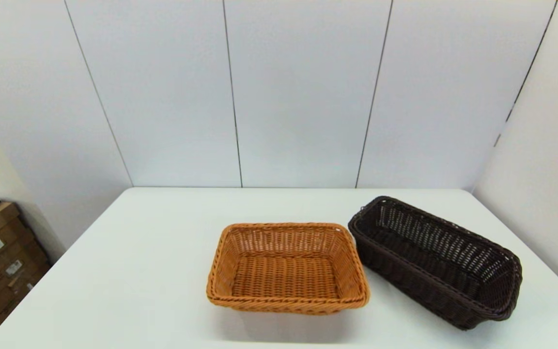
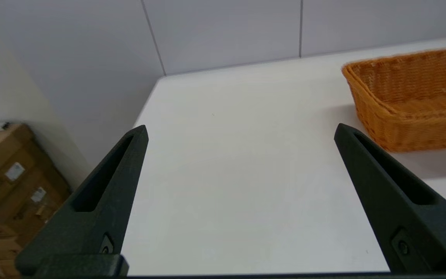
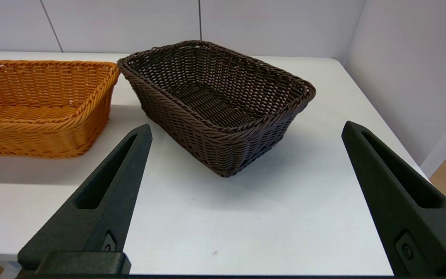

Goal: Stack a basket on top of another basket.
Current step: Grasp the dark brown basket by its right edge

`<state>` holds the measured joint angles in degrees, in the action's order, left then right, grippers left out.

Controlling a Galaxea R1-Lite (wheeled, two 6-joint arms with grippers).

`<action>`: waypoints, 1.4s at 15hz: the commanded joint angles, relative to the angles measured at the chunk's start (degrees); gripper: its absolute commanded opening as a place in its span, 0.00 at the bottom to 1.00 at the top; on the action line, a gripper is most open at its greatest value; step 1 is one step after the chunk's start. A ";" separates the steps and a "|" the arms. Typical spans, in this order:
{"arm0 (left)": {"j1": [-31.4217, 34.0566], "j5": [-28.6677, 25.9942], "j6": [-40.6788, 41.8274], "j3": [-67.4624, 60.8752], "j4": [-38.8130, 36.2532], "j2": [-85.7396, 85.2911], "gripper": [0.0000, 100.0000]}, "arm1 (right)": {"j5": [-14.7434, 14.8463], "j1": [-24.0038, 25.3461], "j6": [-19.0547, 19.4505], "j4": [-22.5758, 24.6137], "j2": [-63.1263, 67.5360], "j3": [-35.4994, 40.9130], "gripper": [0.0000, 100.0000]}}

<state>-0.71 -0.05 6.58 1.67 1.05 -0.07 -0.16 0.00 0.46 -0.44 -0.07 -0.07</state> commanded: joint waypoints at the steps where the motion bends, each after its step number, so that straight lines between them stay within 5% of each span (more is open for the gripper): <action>1: 0.00 -1.01 -1.57 -1.67 -1.22 -0.01 1.00 | -0.02 0.00 -0.02 0.00 -0.01 0.07 1.00; 21: 0.00 0.05 -6.14 -1.67 -1.05 -0.01 1.00 | -0.37 0.00 1.38 0.09 -0.01 -0.01 1.00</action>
<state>-0.71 0.00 0.44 0.00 0.02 -0.07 -0.44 0.00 1.67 -0.38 -0.07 -0.05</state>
